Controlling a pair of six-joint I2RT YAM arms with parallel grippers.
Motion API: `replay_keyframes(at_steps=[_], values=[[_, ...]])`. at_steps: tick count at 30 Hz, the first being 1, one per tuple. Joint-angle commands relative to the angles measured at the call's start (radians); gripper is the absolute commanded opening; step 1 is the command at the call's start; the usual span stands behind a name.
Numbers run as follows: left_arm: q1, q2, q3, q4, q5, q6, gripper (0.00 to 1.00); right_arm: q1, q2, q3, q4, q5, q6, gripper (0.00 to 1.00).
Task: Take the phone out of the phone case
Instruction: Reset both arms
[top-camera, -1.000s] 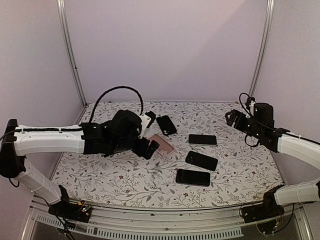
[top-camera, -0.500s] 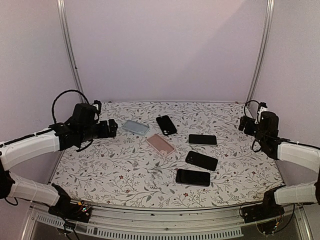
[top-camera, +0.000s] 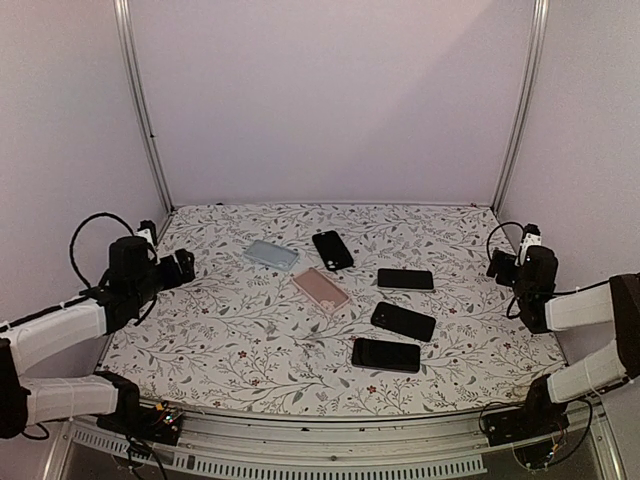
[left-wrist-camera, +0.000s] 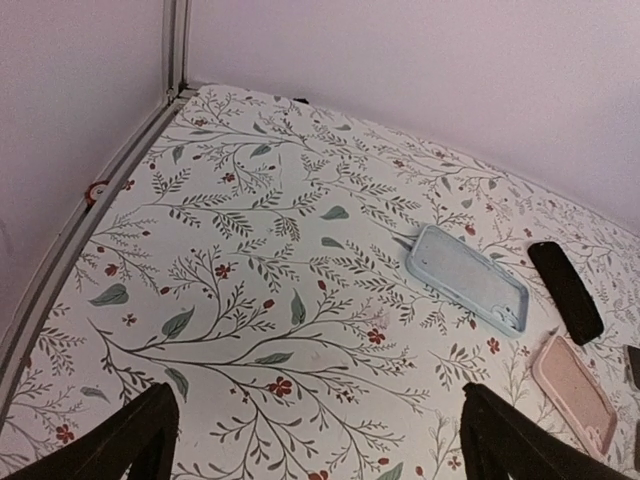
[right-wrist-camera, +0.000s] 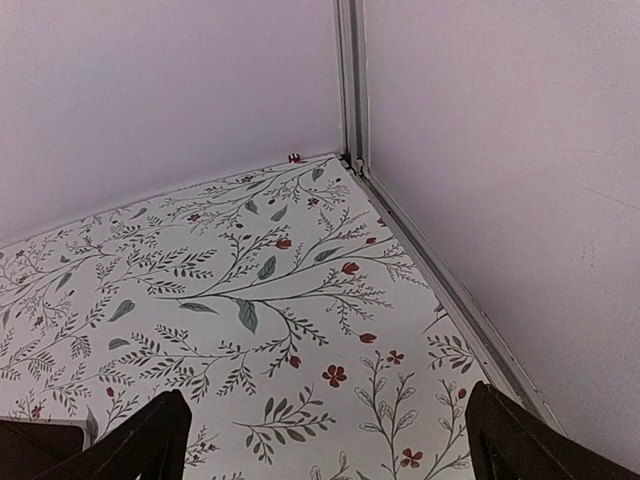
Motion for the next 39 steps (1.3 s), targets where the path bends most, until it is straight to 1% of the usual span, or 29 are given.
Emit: replay_keyframes(at_steps=[1, 3, 5, 7, 8, 10, 12, 14, 16, 23, 25, 28, 29, 32, 35, 37, 39], values=[[0.016, -0.084, -0.163, 0.38, 0.014, 0.138, 1.0, -0.005, 0.035, -0.048, 0.3, -0.058, -0.083, 0.99], [0.023, -0.096, -0.208, 0.443, -0.037, 0.16, 0.99, -0.005, 0.05, -0.056, 0.368, -0.073, -0.103, 0.99], [0.037, -0.078, -0.207, 0.454, -0.114, 0.174, 0.99, -0.006, 0.082, -0.063, 0.437, -0.099, -0.112, 0.99], [0.073, -0.052, -0.195, 0.478, -0.085, 0.235, 0.99, -0.006, 0.134, -0.072, 0.521, -0.105, -0.124, 0.99], [0.08, -0.034, -0.188, 0.497, -0.1, 0.258, 0.99, -0.007, 0.176, -0.072, 0.551, -0.109, -0.124, 0.99], [0.098, 0.009, -0.183, 0.537, -0.15, 0.292, 0.99, -0.021, 0.186, -0.077, 0.531, -0.137, -0.12, 0.99], [0.128, 0.057, -0.196, 0.598, -0.177, 0.303, 0.99, -0.021, 0.214, -0.109, 0.645, -0.152, -0.124, 0.99], [0.165, 0.103, -0.205, 0.646, -0.177, 0.298, 0.99, -0.021, 0.225, -0.101, 0.613, -0.156, -0.15, 0.99], [0.183, 0.141, -0.22, 0.708, -0.188, 0.294, 0.99, -0.021, 0.224, -0.103, 0.628, -0.154, -0.15, 0.99], [0.198, 0.291, -0.266, 0.979, -0.208, 0.337, 0.99, -0.021, 0.223, -0.103, 0.625, -0.155, -0.151, 0.99], [0.198, 0.332, -0.3, 1.126, -0.21, 0.357, 0.99, -0.021, 0.224, -0.102, 0.625, -0.155, -0.151, 0.99], [0.202, 0.43, -0.334, 1.306, -0.244, 0.365, 0.99, -0.021, 0.225, -0.102, 0.625, -0.157, -0.15, 0.99], [0.206, 0.457, -0.337, 1.36, -0.223, 0.384, 0.99, -0.021, 0.224, -0.102, 0.624, -0.157, -0.15, 0.99], [0.207, 0.45, -0.295, 1.251, -0.131, 0.394, 0.99, -0.021, 0.223, -0.103, 0.624, -0.157, -0.151, 0.99], [0.217, 0.511, -0.293, 1.3, -0.039, 0.419, 0.99, -0.021, 0.225, -0.101, 0.624, -0.157, -0.152, 0.99], [0.218, 0.578, -0.315, 1.442, -0.008, 0.445, 0.99, -0.021, 0.225, -0.101, 0.622, -0.158, -0.152, 0.99], [0.22, 0.533, -0.294, 1.32, 0.005, 0.428, 0.99, -0.021, 0.225, -0.101, 0.621, -0.158, -0.151, 0.99]])
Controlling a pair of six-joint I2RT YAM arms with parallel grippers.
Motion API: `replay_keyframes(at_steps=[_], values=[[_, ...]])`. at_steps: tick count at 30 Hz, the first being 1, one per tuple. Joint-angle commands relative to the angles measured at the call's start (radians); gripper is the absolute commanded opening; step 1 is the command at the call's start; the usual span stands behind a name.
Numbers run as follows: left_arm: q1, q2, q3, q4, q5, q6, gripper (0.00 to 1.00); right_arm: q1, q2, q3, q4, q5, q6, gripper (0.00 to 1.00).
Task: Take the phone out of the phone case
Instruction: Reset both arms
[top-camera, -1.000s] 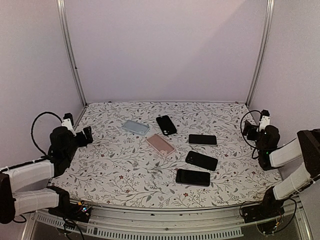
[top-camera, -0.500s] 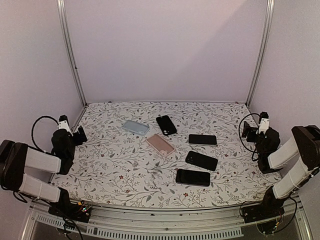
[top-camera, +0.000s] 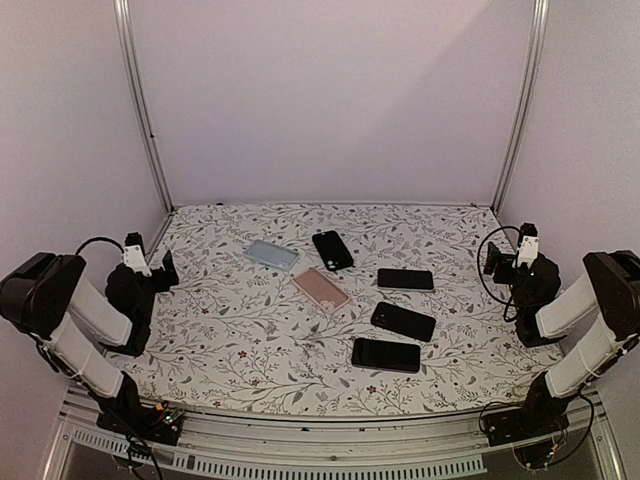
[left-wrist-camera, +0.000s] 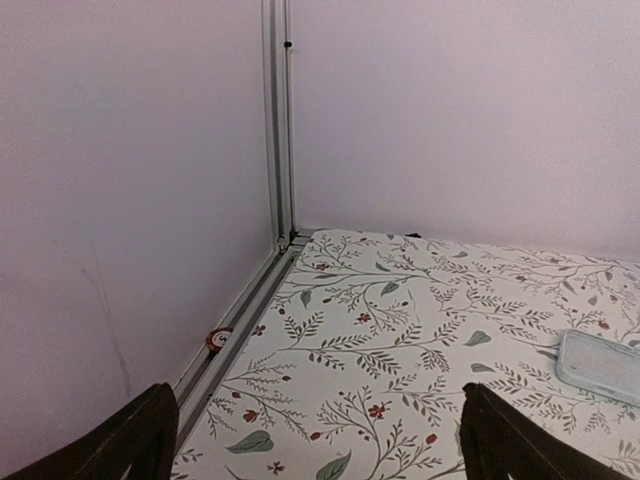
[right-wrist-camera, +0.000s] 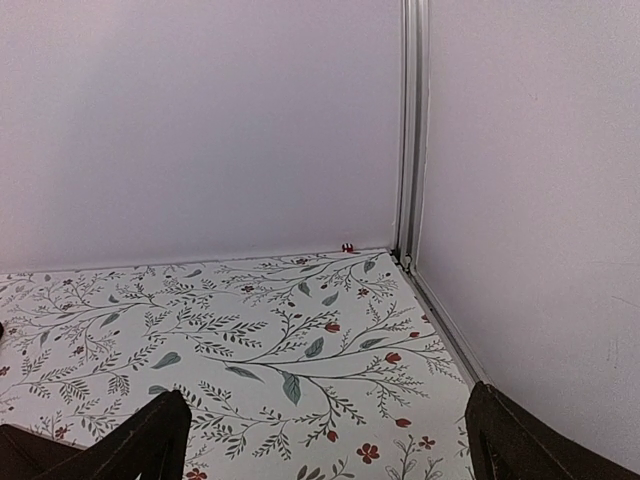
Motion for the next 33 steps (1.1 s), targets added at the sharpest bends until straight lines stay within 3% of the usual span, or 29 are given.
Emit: replay_keyframes(at_steps=[1, 5, 33], values=[[0.014, 0.007, 0.016, 0.047, 0.091, 0.039, 0.99, -0.003, 0.008, -0.001, 0.028, -0.012, -0.001, 0.99], [0.009, 0.014, 0.081, -0.079, 0.087, 0.05, 0.99, -0.004, 0.008, -0.001, 0.027, -0.011, 0.0, 0.99], [0.009, 0.023, 0.08, -0.053, 0.089, 0.052, 0.99, -0.004, 0.012, 0.0, 0.025, -0.015, 0.0, 0.99]])
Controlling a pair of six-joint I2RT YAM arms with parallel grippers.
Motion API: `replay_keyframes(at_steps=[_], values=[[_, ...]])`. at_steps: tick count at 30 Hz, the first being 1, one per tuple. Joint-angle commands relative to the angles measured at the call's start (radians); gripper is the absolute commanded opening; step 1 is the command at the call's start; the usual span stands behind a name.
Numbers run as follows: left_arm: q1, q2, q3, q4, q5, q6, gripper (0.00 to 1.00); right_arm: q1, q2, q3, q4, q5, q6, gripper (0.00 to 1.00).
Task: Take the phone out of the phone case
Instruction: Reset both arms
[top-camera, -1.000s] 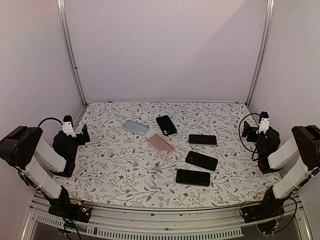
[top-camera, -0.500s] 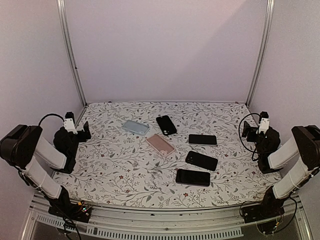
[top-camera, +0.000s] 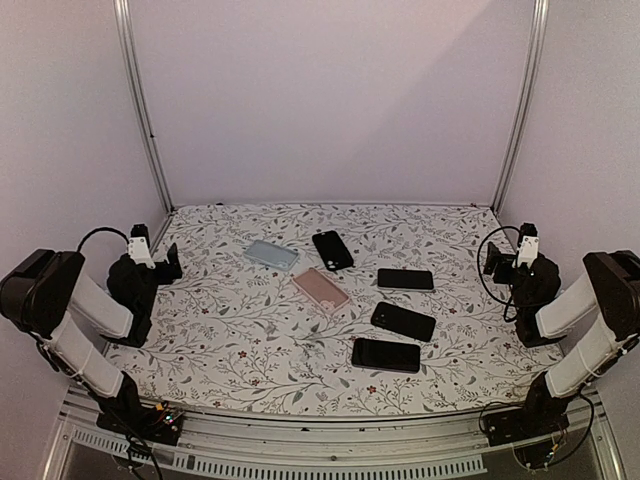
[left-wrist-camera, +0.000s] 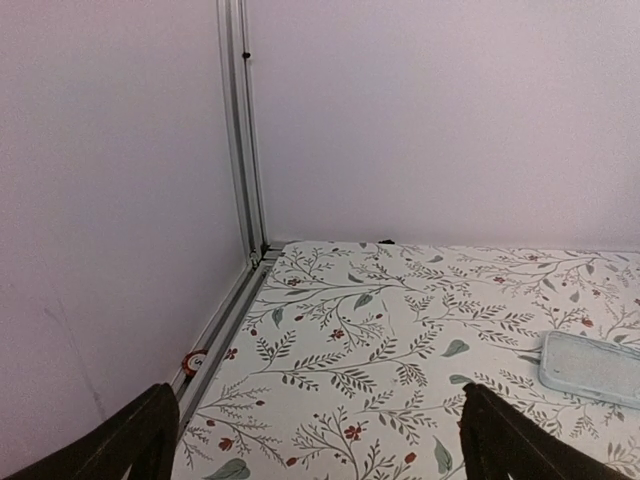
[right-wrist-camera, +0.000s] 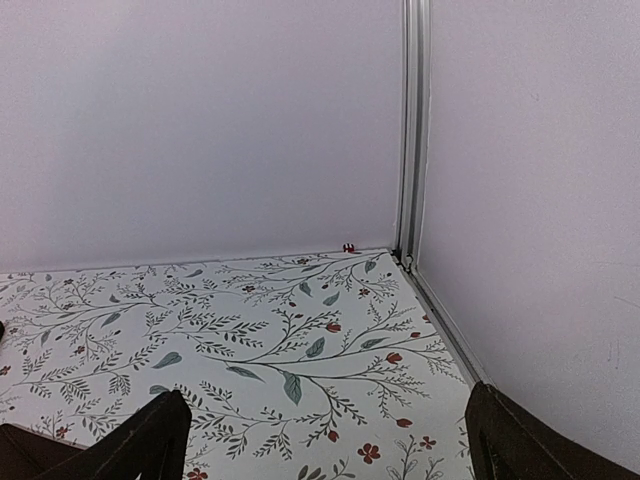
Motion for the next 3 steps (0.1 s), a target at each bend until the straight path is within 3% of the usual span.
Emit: replay_keyframes(at_steps=[1, 3], values=[[0.008, 0.01, 0.01, 0.005, 0.009, 0.012, 0.99, -0.004, 0.012, 0.0, 0.025, -0.013, 0.0, 0.99], [0.008, 0.01, 0.01, 0.005, 0.008, 0.012, 0.99, -0.005, 0.012, 0.002, 0.025, -0.013, 0.0, 0.99]])
